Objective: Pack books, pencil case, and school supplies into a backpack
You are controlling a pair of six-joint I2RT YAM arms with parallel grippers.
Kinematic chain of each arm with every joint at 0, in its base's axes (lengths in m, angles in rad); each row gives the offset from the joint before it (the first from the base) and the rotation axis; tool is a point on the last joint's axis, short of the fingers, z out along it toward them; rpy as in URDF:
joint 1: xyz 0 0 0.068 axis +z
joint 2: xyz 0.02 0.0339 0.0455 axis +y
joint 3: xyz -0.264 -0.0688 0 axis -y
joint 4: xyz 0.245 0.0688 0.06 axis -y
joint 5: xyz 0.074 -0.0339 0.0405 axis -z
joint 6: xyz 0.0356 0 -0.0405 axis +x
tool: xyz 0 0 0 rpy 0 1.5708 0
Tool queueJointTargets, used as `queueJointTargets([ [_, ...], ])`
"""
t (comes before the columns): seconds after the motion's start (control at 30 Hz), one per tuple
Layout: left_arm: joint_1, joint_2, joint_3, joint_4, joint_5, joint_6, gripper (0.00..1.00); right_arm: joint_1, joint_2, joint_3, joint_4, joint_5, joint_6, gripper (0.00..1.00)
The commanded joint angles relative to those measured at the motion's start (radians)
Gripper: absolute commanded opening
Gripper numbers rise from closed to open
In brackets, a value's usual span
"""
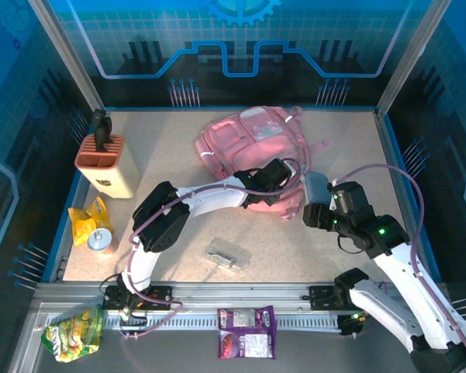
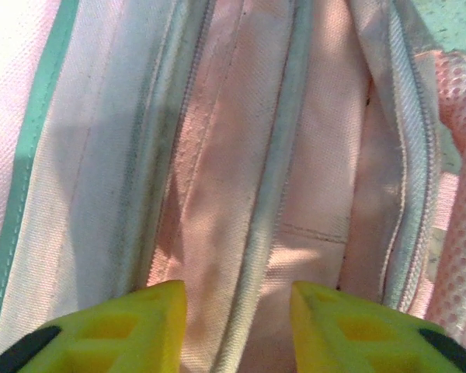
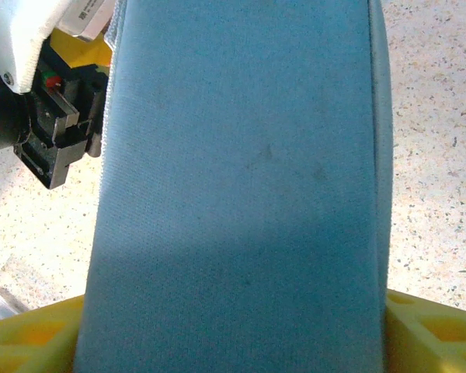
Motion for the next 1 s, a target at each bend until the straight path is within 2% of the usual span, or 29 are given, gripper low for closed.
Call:
queueJointTargets([
  [0.0,0.011,0.044,0.049,0.035,-0.145,0.005,0.3,-0.02,-0.003,0.005,0.017,-0.01,-0.014,0.75],
  [0.1,0.02,0.026,0.038,0.079,-0.168,-0.002,0.19,-0.022,-0.005,0.005,0.019,-0.008,-0.015,0.74],
  [0.37,0.046,-0.005,0.064,0.086,-0.151,-0.005,0.0,-0.025,0.004,0.016,0.012,-0.01,-0.026,0.74],
  [0.73,0.06,-0.11,0.115,-0.009,-0.157,-0.113,0.0,-0.024,0.082,-0.003,0.061,-0.079,-0.043,0.73],
  [0.97,0.065,-0.166,0.139,-0.076,-0.136,-0.189,0.0,-0.024,0.177,-0.056,0.286,-0.155,-0.064,0.71],
])
